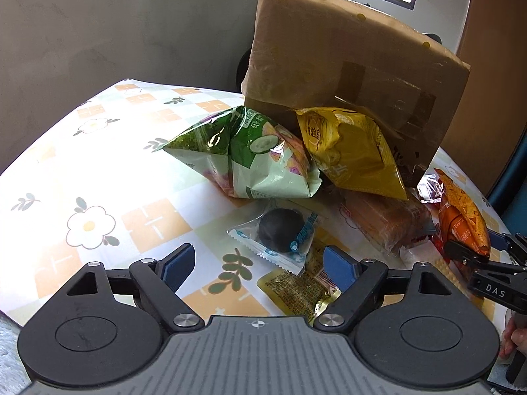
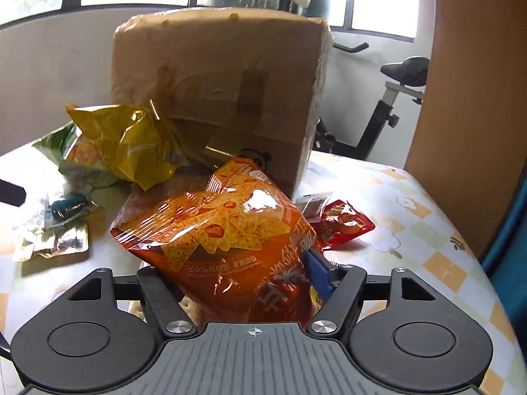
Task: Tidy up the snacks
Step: 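Grasp the wrapped black ball with the left gripper while the right gripper grasps the orange chip bag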
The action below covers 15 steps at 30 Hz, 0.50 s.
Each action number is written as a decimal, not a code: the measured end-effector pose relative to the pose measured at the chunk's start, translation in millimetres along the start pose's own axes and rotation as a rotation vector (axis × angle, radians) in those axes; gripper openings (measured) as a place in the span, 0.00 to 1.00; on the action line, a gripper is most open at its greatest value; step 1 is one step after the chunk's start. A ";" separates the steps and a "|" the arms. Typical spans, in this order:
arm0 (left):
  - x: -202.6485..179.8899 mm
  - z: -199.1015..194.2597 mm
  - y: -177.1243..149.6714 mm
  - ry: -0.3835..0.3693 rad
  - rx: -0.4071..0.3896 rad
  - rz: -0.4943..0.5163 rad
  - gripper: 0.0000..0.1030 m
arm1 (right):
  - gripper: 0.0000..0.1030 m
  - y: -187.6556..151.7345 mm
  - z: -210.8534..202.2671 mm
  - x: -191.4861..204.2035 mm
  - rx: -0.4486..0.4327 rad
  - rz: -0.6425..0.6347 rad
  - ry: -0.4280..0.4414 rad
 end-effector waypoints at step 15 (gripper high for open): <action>-22.3 70.8 32.7 -0.081 0.096 0.210 0.84 | 0.60 -1.8 -2.6 -9.3 -0.035 0.091 0.066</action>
Point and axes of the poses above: each gripper's, at about its wrist camera, not at the fingertips, and z roughly the way its jaws point, x to its left, y to its top, the point moved 2 cm from there along z, roughly the way its jaws point, and after that the axes turned 3 degrees about -y, right-handed, at the moved point
